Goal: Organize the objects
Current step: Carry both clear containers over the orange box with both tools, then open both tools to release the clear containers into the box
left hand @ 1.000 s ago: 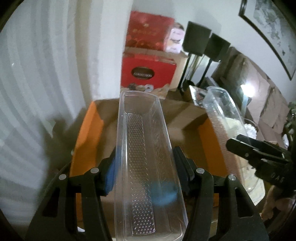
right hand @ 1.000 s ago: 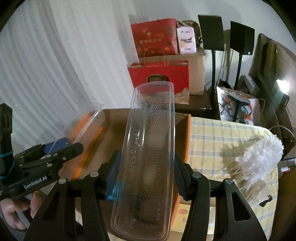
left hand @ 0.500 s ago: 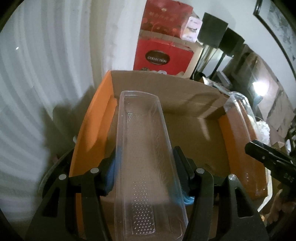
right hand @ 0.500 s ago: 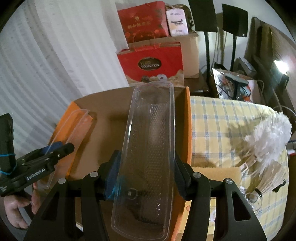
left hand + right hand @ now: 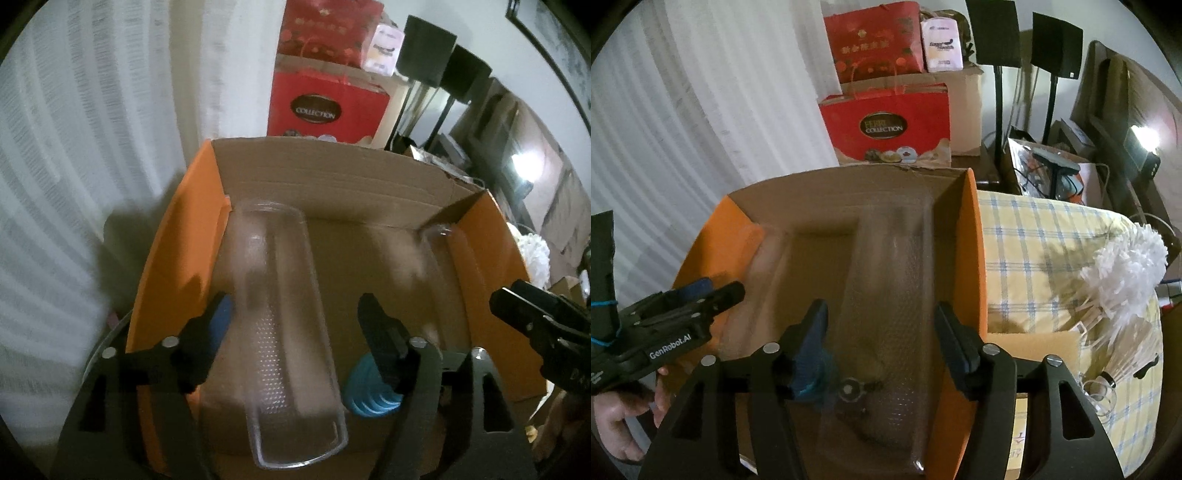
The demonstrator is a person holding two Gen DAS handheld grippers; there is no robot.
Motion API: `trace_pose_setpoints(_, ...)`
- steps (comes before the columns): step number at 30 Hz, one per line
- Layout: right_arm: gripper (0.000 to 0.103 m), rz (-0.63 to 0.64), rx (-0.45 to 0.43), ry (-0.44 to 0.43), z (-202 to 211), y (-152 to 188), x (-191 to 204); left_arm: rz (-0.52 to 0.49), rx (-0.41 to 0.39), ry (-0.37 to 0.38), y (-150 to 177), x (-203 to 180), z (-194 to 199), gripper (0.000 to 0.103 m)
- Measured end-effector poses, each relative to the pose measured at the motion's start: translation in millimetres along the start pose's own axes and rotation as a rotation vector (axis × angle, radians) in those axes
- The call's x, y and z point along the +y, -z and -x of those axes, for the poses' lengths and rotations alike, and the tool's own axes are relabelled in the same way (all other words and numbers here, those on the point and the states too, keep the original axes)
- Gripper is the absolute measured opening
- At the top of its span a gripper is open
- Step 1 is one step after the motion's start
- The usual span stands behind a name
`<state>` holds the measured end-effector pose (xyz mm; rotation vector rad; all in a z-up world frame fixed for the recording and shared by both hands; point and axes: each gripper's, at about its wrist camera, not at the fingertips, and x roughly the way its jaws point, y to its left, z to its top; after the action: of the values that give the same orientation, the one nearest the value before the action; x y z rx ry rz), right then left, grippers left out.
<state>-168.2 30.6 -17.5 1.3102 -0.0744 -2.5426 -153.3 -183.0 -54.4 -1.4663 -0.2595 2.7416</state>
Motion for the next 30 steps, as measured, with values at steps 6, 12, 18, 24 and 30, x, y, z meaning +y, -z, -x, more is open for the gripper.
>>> trace_pose_setpoints(6, 0.070, 0.014, -0.029, 0.016, 12.0, -2.6, 1.8, 0.007, -0.017, 0.008, -3.2, 1.3, 10.5, 0.073)
trace_pose_setpoints(12, 0.072, 0.016, -0.069, 0.016, 30.7, -9.2, -0.5, 0.005, -0.053, 0.028, -5.3, -1.1, 27.0, 0.088)
trace_pose_setpoints(18, 0.078, 0.020, -0.097, 0.039, 44.6, -12.4, -7.3, -0.012, -0.075, 0.037, -6.3, -10.7, 38.7, 0.096)
trace_pose_setpoints(24, 0.082, 0.026, -0.112, 0.068, 54.5, -9.9, -18.2, -0.024, -0.088, 0.046, -9.4, -18.5, 45.5, 0.102)
trace_pose_setpoints(30, 0.100, 0.035, -0.126, 0.094, 64.1, -6.0, -31.4, -0.039, -0.098, 0.051, -7.7, -33.9, 50.8, 0.103)
